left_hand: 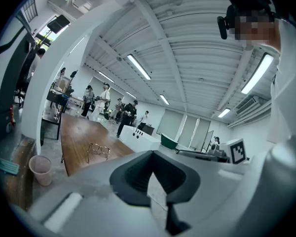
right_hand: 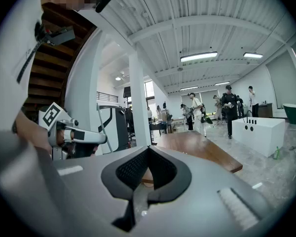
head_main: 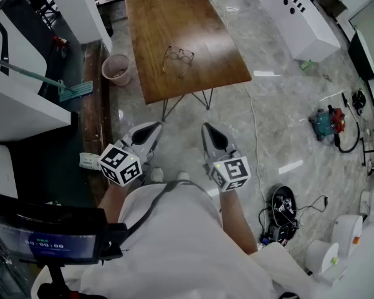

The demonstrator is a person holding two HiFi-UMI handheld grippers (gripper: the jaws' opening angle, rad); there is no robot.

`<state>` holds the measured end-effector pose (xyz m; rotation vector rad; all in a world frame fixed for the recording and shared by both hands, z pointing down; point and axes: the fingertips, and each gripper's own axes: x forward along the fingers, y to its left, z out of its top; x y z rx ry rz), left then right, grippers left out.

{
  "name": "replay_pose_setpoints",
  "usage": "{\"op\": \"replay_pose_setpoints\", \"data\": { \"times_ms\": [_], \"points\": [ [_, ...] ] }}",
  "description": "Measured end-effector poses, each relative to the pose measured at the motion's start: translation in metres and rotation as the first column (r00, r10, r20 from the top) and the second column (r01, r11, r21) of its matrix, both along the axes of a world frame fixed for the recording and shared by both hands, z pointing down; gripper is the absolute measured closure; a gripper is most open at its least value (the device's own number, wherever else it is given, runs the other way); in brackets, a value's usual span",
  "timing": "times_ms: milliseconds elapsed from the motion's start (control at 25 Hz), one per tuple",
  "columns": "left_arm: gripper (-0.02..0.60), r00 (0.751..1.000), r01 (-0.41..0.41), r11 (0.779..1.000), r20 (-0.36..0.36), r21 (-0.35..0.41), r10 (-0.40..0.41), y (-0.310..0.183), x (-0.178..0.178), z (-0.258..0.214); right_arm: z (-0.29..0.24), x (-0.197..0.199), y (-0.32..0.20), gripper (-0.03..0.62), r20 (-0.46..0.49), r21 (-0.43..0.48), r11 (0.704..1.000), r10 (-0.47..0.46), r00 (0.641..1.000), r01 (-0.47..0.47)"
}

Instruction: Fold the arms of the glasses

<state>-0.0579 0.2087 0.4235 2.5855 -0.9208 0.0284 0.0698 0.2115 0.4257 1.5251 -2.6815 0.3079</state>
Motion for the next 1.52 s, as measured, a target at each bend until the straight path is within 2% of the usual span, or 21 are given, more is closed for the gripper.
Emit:
{"op": "replay_pose_setpoints", "data": {
  "times_ms": [720,1040,1280,1520],
  "points": [
    [0.577,0.999,-0.025,1.0,-0.036,0.009,0.025,-0.012,-0.027,-0.004,-0.001,-0.03,-0.005,0.585,-0.045,0.014,1.0,-0.005,0.999,0.005],
    [0.577,0.998,-0.054,0.999,-0.045,0.002,0.054,-0.022,-0.049,0.002,-0.001,-0.049,-0.012,0.585,0.031,-0.002,1.0,0.015,0.999,-0.015],
    [0.577,0.996,-0.073,0.997,-0.042,-0.008,0.072,-0.029,-0.067,0.008,-0.002,-0.058,-0.017,0.585,0.077,-0.002,0.997,0.071,0.995,-0.071],
    [0.578,0.996,-0.081,0.997,-0.045,-0.016,0.08,-0.042,-0.086,0.017,0.011,-0.078,-0.027,0.585,0.008,-0.004,0.998,0.062,0.998,-0.062]
  ]
}}
